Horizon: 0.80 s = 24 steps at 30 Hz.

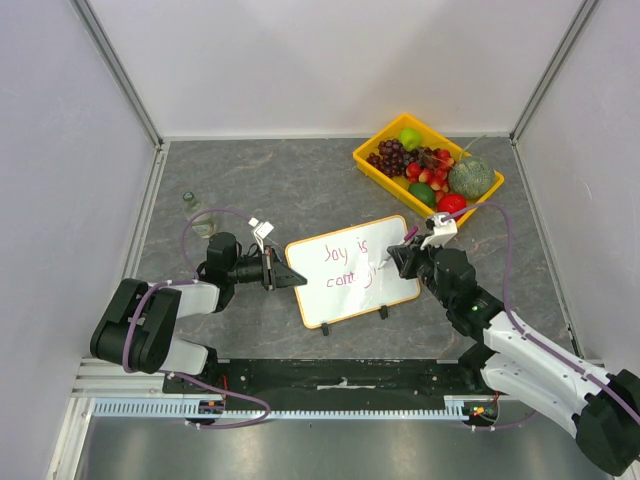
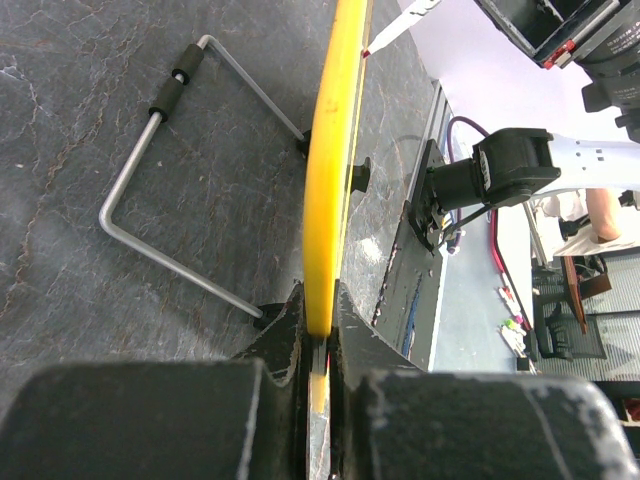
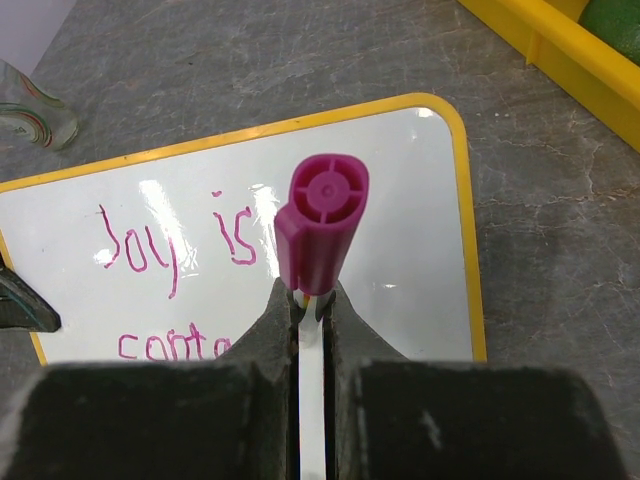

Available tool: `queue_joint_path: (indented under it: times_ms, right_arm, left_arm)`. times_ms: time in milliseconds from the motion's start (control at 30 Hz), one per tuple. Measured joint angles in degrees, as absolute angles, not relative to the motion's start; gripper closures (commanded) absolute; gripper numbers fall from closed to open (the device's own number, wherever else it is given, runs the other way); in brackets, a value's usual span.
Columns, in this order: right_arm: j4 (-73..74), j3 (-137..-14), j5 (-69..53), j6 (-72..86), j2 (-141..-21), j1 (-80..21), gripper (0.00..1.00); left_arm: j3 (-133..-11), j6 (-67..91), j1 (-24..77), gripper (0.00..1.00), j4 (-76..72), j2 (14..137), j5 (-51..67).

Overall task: Write a sentence on the whiteboard
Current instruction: Write on the whiteboard at the whiteboard stand.

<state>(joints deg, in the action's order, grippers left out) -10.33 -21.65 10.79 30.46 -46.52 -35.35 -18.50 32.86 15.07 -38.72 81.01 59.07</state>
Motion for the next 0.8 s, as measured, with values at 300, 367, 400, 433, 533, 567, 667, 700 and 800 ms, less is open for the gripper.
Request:
queue_joint_path:
  times_ms: [300,367,400,433,533,567,667,700,800]
  right_arm:
    - [-10.8,-20.6,9.3,30.7,-46.2,-35.4,1.0]
    - [-10.7,-20.4,9.3,30.7,-45.9,-35.4,1.0]
    - [-10.6,-20.4,9.3,30.7,-45.6,-35.4,1.0]
    - [-10.4,-20.3,9.3,30.6,-45.4,-35.4,1.0]
    - [-9.5,-20.1,9.6,30.6,-44.6,-35.4,1.0]
    - [-9.2,-20.1,9.8,30.5,-44.4,-35.4,1.0]
    - [-8.9,-20.1,10.3,30.5,-44.3,-35.4,1.0]
    - [-8.9,-20.1,10.4,30.5,-44.3,-35.4,1.0]
    - [-9.2,-20.1,10.7,30.5,-44.8,-35.4,1.0]
  left_arm:
    - [-18.5,32.9,15.1,0.98,-38.7,81.0,59.1]
    - [-18.5,32.9,15.1,0.98,-38.7,81.0,59.1]
    - [-18.5,32.9,15.1,0.98,-38.7,81.0,59.1]
    - [-18.5,32.9,15.1,0.98,-38.7,81.0,59.1]
    - [-18.5,32.9,15.1,0.98,-38.7,81.0,59.1]
    - [-18.5,32.9,15.1,0.98,-38.7,81.0,59.1]
    - [-18.5,32.9,15.1,0.98,-38.7,81.0,59.1]
    - [-18.5,32.9,15.1,0.98,-38.8,81.1,59.1]
    - [-18.5,32.9,15.1,0.98,-38.8,81.1,59.1]
